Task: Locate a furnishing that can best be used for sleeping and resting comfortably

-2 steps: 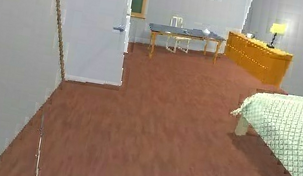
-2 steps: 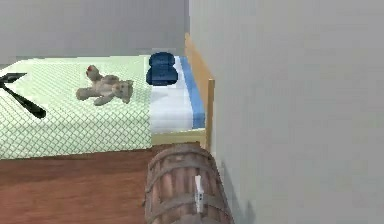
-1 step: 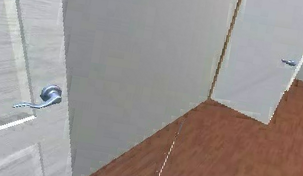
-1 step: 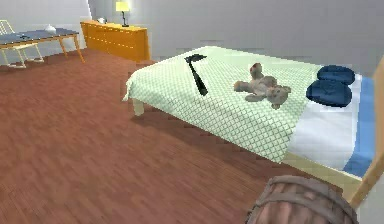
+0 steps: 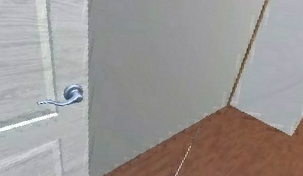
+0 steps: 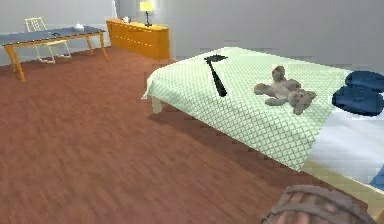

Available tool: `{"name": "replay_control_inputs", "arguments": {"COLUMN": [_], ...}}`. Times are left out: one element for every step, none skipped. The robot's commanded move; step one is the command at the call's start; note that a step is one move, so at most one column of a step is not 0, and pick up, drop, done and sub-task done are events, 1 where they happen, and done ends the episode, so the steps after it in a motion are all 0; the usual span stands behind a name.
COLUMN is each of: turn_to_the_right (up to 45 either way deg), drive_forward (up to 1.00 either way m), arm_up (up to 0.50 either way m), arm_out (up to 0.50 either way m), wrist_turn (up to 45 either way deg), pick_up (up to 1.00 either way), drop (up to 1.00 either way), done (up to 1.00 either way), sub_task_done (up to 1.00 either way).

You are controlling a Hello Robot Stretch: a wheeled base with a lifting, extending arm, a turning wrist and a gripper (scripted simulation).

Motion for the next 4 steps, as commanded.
{"name": "replay_control_inputs", "arguments": {"turn_to_the_right": [0.0,45.0,30.0,0.0], "drive_forward": [0.25,0.00,0.00,0.85], "arm_up": [0.00,0.00,0.00,0.00], "arm_out": [0.00,0.00,0.00,0.00], "wrist_turn": [0.0,0.0,0.0,0.0], "pick_up": [0.00,0.00,0.00,0.00], "drop": [0.00,0.00,0.00,0.00], "done": [0.00,0.00,0.00,0.00], "sub_task_done": [0.00,0.00,0.00,0.00]}}
